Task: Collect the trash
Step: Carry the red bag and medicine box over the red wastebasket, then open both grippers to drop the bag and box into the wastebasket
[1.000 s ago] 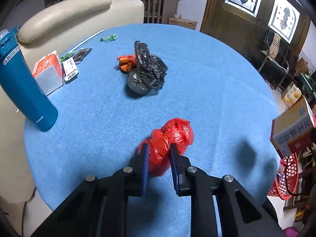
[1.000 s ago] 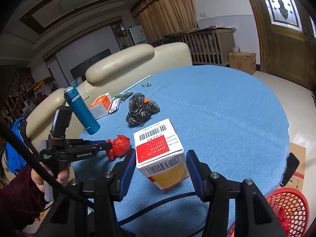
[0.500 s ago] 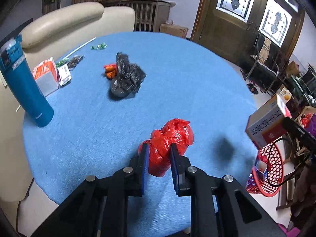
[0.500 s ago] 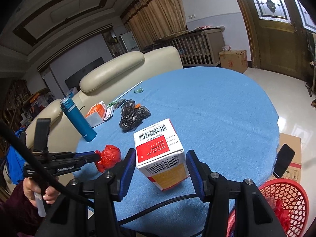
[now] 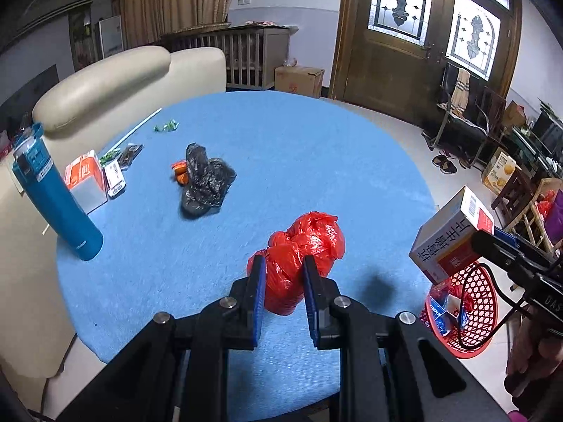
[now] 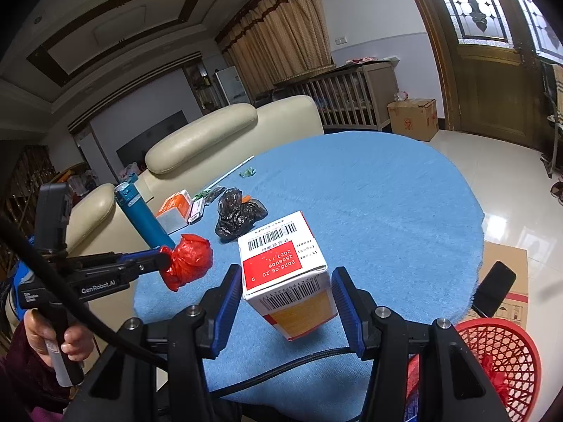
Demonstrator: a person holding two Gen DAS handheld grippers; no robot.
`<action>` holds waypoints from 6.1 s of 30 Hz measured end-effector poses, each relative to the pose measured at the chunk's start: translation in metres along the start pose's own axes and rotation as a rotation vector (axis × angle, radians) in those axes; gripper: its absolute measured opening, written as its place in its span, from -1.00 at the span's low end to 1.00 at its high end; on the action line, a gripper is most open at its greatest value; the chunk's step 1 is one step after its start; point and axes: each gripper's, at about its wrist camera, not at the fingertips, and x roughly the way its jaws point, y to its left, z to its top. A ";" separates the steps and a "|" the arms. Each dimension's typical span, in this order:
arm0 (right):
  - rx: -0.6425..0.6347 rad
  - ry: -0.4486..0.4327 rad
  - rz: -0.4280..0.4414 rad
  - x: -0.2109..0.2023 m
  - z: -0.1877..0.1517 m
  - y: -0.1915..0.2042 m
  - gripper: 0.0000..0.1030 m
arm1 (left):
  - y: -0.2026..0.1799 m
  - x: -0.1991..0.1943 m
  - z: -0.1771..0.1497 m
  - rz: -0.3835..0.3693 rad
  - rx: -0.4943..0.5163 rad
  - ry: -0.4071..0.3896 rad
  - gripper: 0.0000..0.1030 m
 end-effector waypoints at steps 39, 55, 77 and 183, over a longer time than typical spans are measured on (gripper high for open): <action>0.145 -0.133 -0.100 -0.102 -0.022 -0.070 0.07 | -0.138 -0.022 0.009 -0.091 0.276 -0.030 -0.58; 0.227 -0.155 -0.129 -0.119 -0.031 -0.106 0.07 | -0.191 -0.012 -0.001 -0.120 0.406 0.009 -0.58; 0.309 -0.176 -0.155 -0.137 -0.045 -0.140 0.07 | -0.234 0.006 -0.012 -0.136 0.506 0.075 -0.58; 0.544 0.087 -0.098 -0.084 -0.089 -0.187 0.29 | -0.198 0.041 -0.006 -0.025 0.397 0.107 0.03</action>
